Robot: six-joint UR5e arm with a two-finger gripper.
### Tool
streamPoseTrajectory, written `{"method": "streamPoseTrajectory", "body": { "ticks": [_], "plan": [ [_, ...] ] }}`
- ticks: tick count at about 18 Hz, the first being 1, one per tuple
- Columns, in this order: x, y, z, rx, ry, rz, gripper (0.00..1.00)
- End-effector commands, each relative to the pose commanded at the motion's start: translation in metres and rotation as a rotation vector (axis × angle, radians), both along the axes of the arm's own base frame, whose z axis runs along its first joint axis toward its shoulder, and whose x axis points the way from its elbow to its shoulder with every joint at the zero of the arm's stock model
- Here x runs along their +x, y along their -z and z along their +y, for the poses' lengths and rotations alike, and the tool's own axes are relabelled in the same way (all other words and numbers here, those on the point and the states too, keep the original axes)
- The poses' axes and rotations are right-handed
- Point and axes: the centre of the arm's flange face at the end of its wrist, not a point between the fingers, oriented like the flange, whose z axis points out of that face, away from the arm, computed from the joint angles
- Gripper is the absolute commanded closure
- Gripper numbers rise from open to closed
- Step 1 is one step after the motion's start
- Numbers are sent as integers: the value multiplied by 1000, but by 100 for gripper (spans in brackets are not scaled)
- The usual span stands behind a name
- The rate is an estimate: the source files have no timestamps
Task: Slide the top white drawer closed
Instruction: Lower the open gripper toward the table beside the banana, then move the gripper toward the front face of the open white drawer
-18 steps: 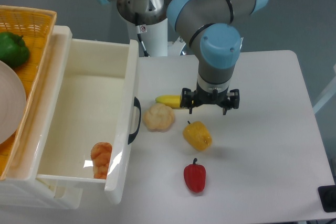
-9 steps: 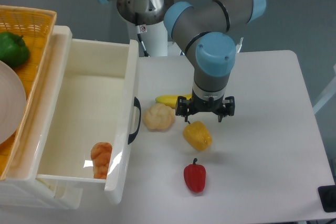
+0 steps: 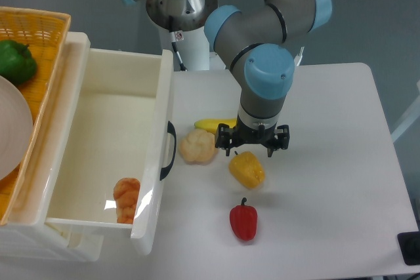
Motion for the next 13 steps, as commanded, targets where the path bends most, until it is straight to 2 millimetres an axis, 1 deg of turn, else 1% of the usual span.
{"method": "streamPoseTrajectory", "body": {
  "ticks": [3, 5, 7, 8, 11, 13],
  "plan": [
    [3, 0, 2, 18, -1, -14, 0],
    [16, 2, 14, 24, 13, -25, 0],
    [20, 6, 18, 20, 5, -32, 0],
    [27, 8, 24, 19, 19, -35, 0],
    [29, 21, 31, 18, 30, -62, 0],
    [30, 27, 35, 33, 35, -83, 0]
  ]
}}
